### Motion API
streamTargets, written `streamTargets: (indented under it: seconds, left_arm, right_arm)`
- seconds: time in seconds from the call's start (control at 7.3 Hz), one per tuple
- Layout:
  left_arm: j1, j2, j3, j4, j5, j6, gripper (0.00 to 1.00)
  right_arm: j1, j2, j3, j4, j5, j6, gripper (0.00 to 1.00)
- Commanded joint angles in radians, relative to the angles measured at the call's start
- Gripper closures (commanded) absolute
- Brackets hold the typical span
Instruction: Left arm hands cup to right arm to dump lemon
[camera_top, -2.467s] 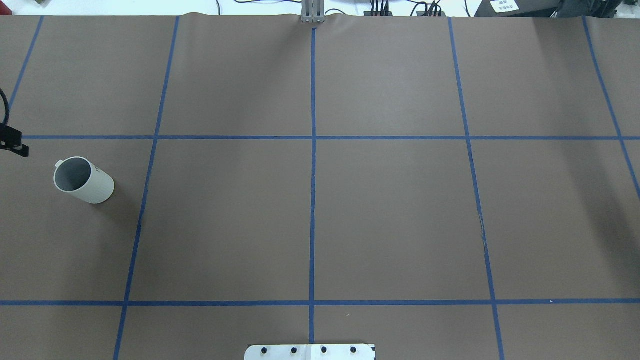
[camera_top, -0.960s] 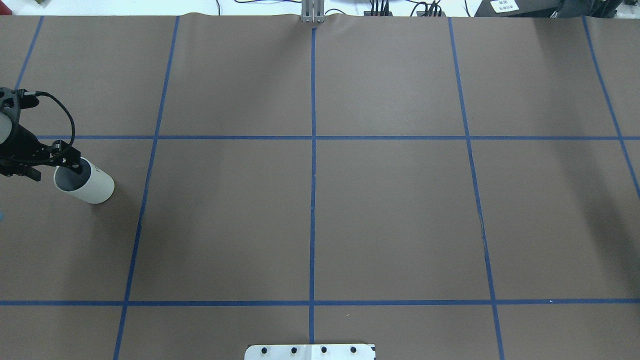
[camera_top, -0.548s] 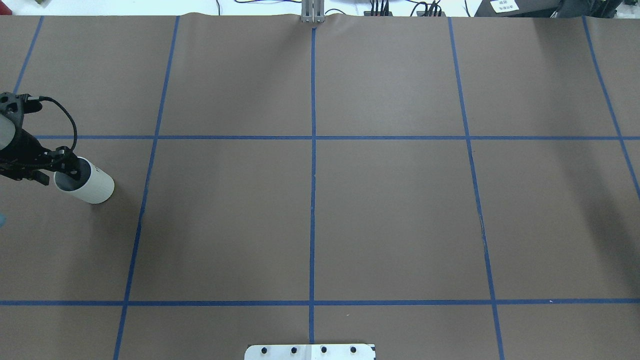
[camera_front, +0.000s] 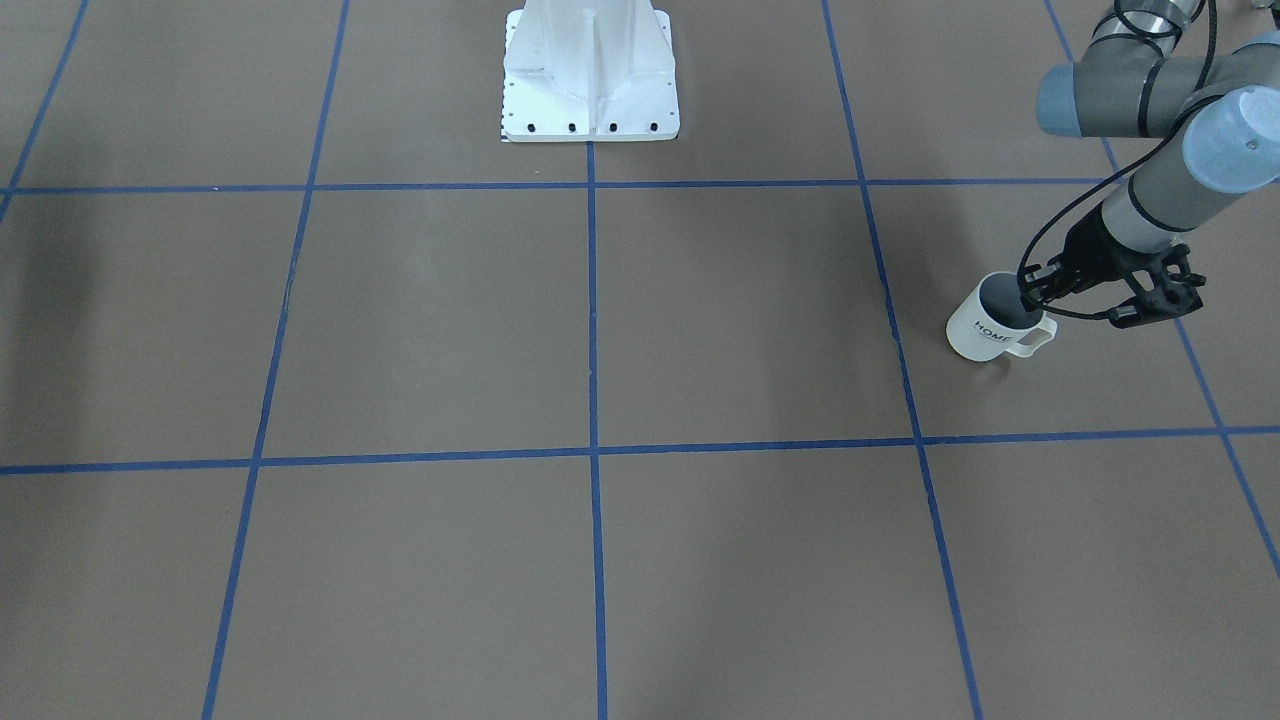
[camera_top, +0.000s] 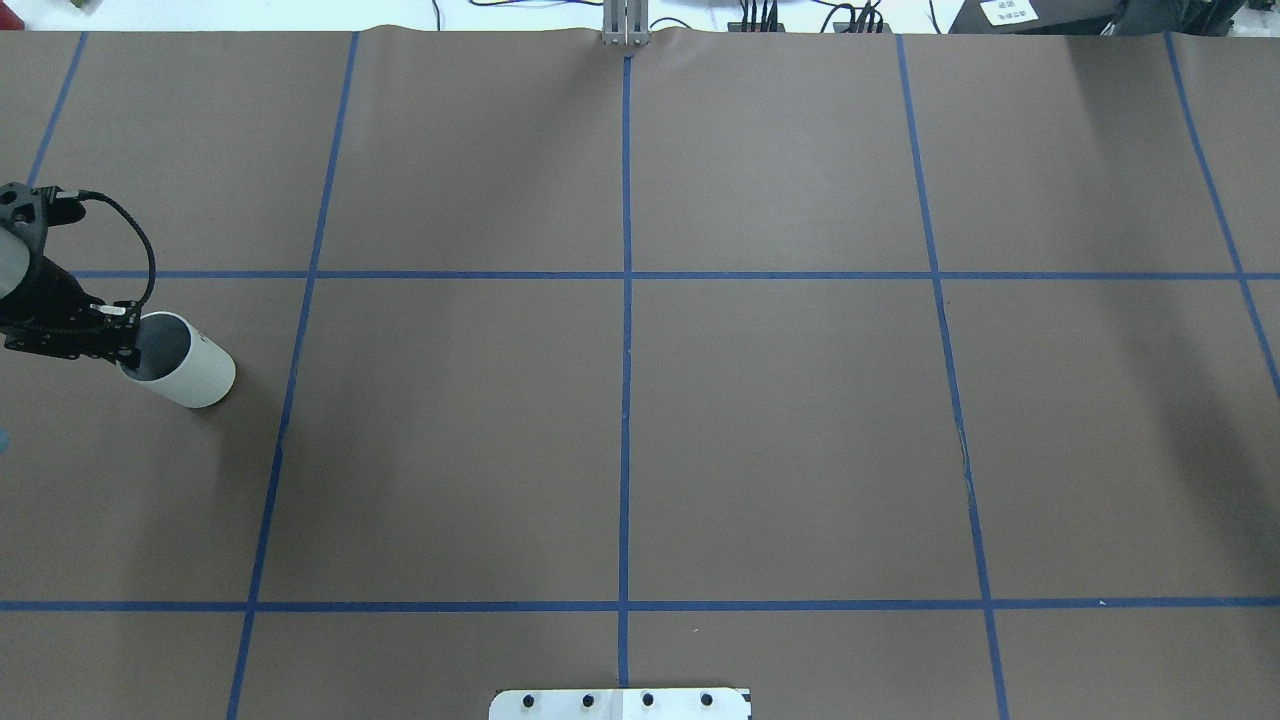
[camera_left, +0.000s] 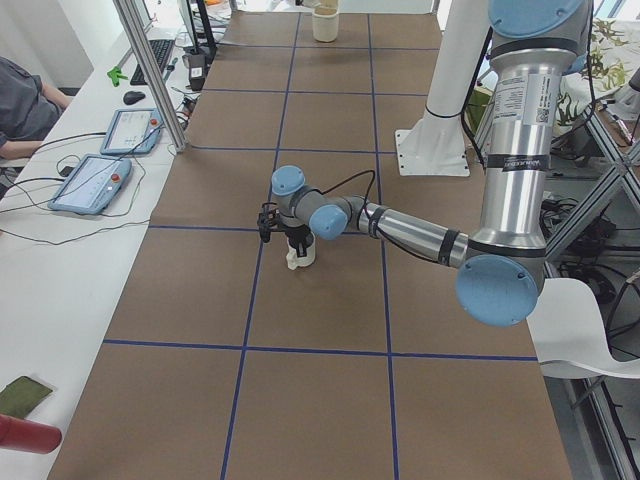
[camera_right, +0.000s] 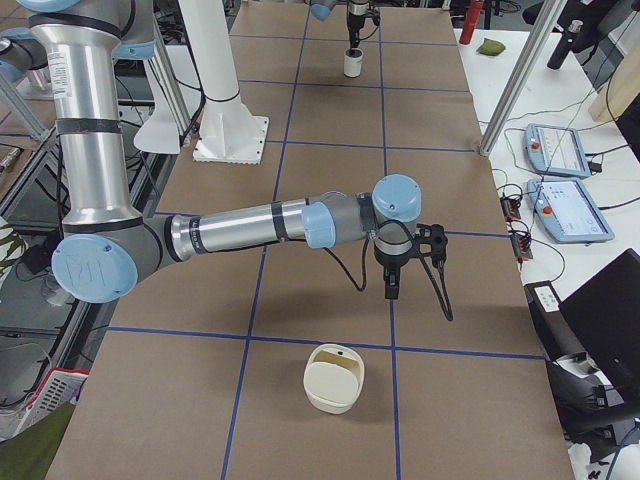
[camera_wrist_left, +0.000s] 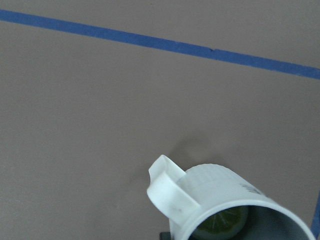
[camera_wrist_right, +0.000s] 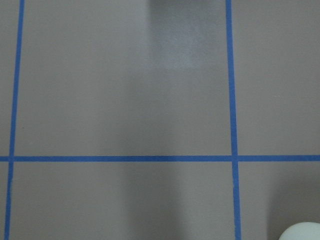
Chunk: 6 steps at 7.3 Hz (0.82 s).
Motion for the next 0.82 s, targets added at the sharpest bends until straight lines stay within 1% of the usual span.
streamTargets:
  seconds: [0.0,0.14,0.27,0.41,0.55,0.69]
  left_arm:
    - [-0.017,-0.041,-0.060,0.113,-0.026,0.003,1.00]
    - [-0.043,-0.119,-0.062,0.206,-0.028,0.005,1.00]
    - [-0.063,-0.231,-0.062,0.347,-0.028,0.008,1.00]
    - [-0.072,-0.335,-0.059,0.480,-0.026,0.014,1.00]
    - [-0.072,-0.401,-0.051,0.533,-0.025,0.011,1.00]
    - [-0.071,-0.435,-0.033,0.546,-0.025,0.003,1.00]
  right_arm:
    - [0.005,0.054,0.027,-0.012,0.031,0.001,0.00]
    - [0.002,0.100,0.024,-0.018,0.026,0.004,0.00]
    - [-0.020,0.147,0.026,-0.013,0.021,0.066,0.01]
    - [-0.084,0.186,0.033,-0.002,-0.004,0.195,0.01]
    - [-0.153,0.241,0.032,-0.004,-0.040,0.243,0.00]
    - [-0.229,0.293,0.032,-0.005,-0.075,0.265,0.01]
